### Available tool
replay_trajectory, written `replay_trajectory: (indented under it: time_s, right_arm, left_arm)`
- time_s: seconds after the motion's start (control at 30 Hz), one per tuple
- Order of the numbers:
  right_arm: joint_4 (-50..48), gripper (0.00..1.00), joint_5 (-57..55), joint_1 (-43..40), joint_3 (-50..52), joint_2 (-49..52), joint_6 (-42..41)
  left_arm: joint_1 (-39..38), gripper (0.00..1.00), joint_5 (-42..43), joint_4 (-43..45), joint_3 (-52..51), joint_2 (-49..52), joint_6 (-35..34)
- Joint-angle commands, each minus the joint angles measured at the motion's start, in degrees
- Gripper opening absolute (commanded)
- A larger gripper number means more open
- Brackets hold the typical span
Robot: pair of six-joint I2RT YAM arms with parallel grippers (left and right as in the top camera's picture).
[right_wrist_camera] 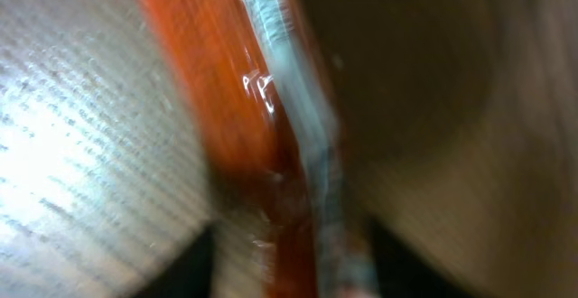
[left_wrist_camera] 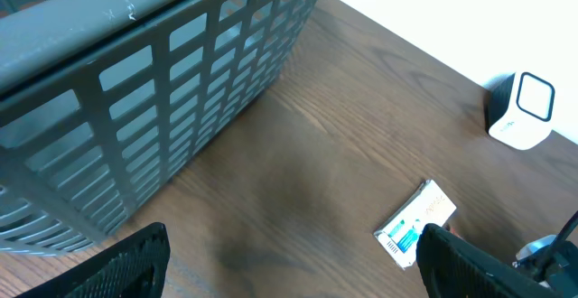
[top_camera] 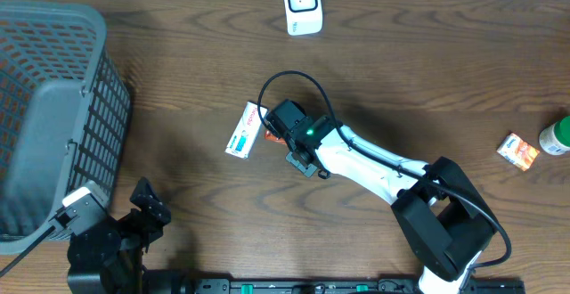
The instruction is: Scan the item barcode
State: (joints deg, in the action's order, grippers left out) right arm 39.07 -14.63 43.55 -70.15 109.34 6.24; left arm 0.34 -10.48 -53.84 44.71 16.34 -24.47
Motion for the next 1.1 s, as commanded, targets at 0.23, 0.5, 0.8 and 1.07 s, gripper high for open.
replay_trajectory:
  time_s: [0.23,0.5,0.8,1.07]
  right_arm:
    - [0.9,0.06,4.2,0.4,-6.1,-4.5,-3.8]
    - [-4.9,0.01,4.6,-1.2,-8.7,-3.9,-5.0]
    - [-5.1,0.01,10.6,-2.2,-8.7,4.0,-6.7]
    - [0.7,0.01,17.6,-1.6,-8.5,7.4,-6.6]
  left_arm:
    - [0.3,0.88,-0.3,-0.1,0.3,-0.3,-0.5]
    - [0.3,0.88,-0.3,-0.1,0.3,-0.3,-0.5]
    - [0.3,0.88,-0.3,-0.1,0.3,-0.3,-0.5]
    - [0.3,0.88,-0.3,-0.1,0.3,-0.3,-0.5]
